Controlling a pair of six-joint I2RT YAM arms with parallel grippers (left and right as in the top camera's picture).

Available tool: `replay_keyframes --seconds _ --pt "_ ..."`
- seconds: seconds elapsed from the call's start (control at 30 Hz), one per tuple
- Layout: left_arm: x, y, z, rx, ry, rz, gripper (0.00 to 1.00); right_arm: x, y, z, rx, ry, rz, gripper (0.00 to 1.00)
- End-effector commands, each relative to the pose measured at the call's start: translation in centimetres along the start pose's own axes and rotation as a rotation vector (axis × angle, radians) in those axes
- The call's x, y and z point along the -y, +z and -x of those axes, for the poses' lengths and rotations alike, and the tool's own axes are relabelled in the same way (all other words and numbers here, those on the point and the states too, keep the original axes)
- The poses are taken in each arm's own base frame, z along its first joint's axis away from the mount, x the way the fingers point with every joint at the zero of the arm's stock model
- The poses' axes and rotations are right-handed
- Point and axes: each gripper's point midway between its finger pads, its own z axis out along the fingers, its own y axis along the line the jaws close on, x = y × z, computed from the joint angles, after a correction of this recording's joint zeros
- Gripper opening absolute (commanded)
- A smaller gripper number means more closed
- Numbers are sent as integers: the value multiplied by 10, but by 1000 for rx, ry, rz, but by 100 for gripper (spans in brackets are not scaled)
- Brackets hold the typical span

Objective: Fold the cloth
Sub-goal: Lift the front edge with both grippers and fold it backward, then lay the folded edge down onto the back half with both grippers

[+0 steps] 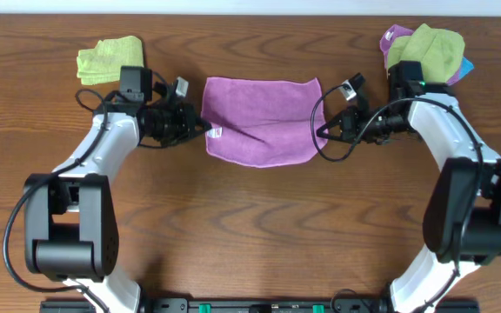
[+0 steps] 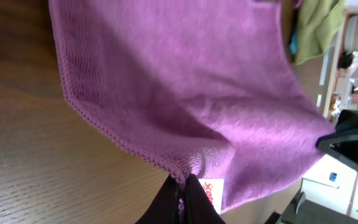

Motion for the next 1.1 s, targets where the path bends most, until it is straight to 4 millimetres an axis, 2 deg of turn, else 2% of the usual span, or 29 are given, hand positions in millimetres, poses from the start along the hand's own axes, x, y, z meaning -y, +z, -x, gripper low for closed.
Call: replay_keyframes --seconds 0.0,0.1,0.23,0.33,0.57,0.83,1.07 --pt "19 -10 6 30 49 -8 6 -9 -11 4 22 -43 -62 1" --pt "13 -16 15 84 70 65 6 -11 -15 10 49 -61 -80 1" --pt "10 -16 22 111 76 82 6 -10 -16 27 106 -57 -87 1" --pt "15 -16 31 146 105 74 6 0 -19 38 148 -24 -143 1" --pt "15 -19 56 251 137 100 6 12 -20 48 185 -3 -212 2" --pt "3 8 65 237 120 59 6 32 -12 56 203 18 -317 2" --pt "-8 25 82 226 126 69 6 53 0 68 233 65 -332 1"
